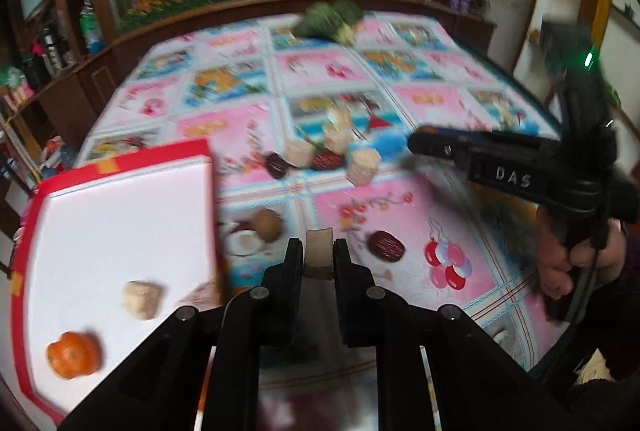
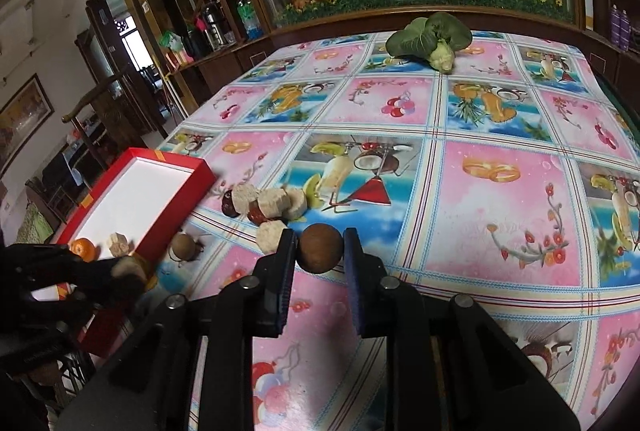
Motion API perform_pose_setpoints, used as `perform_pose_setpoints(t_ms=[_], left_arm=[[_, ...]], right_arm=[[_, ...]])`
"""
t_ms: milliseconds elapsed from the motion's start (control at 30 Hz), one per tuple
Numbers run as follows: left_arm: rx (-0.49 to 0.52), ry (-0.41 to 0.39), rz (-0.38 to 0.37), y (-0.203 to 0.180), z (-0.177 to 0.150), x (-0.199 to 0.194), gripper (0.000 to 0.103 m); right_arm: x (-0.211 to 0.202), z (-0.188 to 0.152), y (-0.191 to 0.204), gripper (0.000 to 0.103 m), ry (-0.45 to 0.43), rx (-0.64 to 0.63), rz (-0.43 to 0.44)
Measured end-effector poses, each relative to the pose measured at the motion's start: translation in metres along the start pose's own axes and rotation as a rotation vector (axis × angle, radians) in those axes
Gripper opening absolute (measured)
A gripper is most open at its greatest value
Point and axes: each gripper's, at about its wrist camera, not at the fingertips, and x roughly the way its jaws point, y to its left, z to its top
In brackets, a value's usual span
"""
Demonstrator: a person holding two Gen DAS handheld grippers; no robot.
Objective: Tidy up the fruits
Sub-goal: 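Grasp a brown kiwi with the right tool while the left tool grasps a pale cube, then lower the kiwi into the tray and open the right tool while the left tool releases its cube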
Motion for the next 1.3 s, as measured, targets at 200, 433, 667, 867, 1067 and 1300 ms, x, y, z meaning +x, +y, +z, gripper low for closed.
perform_pose_setpoints(t_ms=[200,433,667,867,1067,1300], left_arm=[[-0.085,-0.081,0.145,0.051,-0.006,-0.04,0.014],[-0.207,-0.113,0.28,0.116,-0.019,-0.061,0.014],[-0.342,-0.07,0.333,0.173,-0.04,-0.051,0.014],[-0.395,-0.025,0.344,0.204,-0.05,-0.035,0.014],[-0.417,0.032,0.322,0.214,-0.061,-0.02,0.014],[-0.426,0.058,0.328,0.216,-0.065,-0.016,0.014]], right_arm=[[0.003,0.003,0.043,0.026,-0.007,-0.015,0.116],[0.031,0.006,0.149,0.026,0.057,-0.147,0.307],[0.077,0.011,0.203,0.026,0.168,-0.211,0.296],[0.112,0.016,0.225,0.026,0.268,-0.243,0.254],[0.128,0.013,0.247,0.026,0.309,-0.303,0.244],[0.135,0.01,0.249,0.026,0.334,-0.312,0.231]])
